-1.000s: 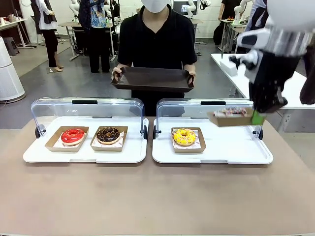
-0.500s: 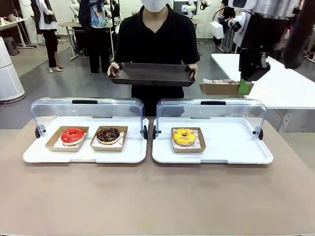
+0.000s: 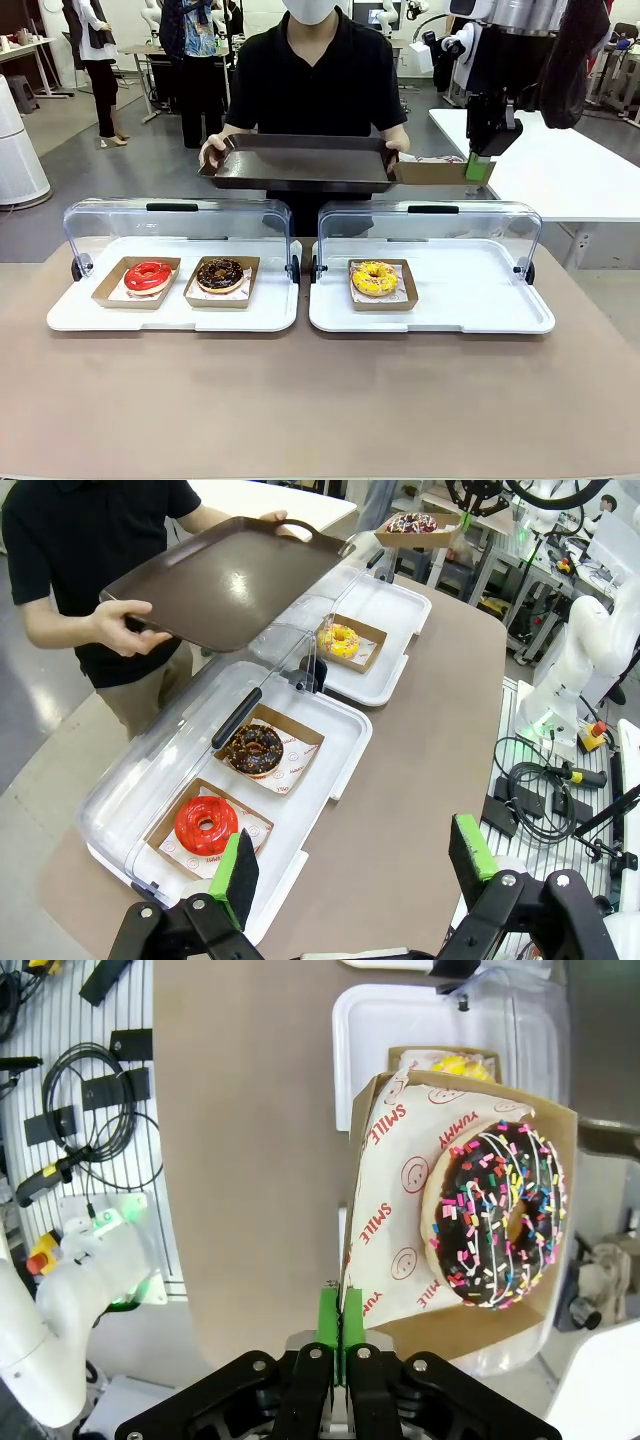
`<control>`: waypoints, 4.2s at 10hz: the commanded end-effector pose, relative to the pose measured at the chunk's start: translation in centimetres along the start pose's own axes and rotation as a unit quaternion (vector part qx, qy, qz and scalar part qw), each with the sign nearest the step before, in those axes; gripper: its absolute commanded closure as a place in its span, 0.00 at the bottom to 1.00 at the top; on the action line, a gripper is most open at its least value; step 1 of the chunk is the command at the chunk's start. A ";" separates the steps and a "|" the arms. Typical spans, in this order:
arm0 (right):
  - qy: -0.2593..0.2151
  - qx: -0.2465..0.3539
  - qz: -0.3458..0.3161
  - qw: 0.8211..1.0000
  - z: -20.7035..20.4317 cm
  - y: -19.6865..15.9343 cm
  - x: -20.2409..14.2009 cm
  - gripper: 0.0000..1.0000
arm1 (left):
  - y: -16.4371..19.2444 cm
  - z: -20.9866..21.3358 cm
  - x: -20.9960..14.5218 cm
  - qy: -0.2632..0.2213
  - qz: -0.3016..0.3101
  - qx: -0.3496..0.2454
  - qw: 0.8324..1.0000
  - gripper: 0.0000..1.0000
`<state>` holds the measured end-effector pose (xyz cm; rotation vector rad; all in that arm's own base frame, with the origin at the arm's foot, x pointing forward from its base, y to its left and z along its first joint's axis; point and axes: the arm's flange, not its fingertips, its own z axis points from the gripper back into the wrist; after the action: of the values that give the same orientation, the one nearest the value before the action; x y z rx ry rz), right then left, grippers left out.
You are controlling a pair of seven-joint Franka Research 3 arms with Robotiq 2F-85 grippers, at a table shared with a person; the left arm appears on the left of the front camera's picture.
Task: Provide the desired donut to the person.
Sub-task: Pick up and lift the Paper togo box containing the Donut pointed at by the person, then place the picked Paper togo box onto the Handle tray extended by the person.
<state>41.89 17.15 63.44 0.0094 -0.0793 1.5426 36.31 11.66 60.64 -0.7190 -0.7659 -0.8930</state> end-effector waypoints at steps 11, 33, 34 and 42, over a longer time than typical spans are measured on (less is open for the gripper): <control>0.001 -0.001 -0.001 1.000 0.0 0.7 -0.3 1.00 | -0.1 0.2 0.0 -0.004 0.001 -0.003 1.000 0.00; -0.082 -0.034 0.005 0.996 -6.7 -15.5 8.1 0.98 | -0.1 0.2 0.0 -0.004 0.001 -0.003 1.000 0.00; -0.081 -0.023 0.015 0.996 -7.3 -15.3 8.0 0.98 | -0.1 0.2 0.0 -0.004 0.001 -0.003 1.000 0.00; -0.074 0.002 0.032 0.997 -9.0 -15.4 7.1 0.00 | -0.1 0.2 0.0 -0.004 0.001 -0.003 1.000 0.00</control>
<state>58.34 24.62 55.33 0.0918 -0.1880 1.5857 36.31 11.67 60.66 -0.7188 -0.7662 -0.8932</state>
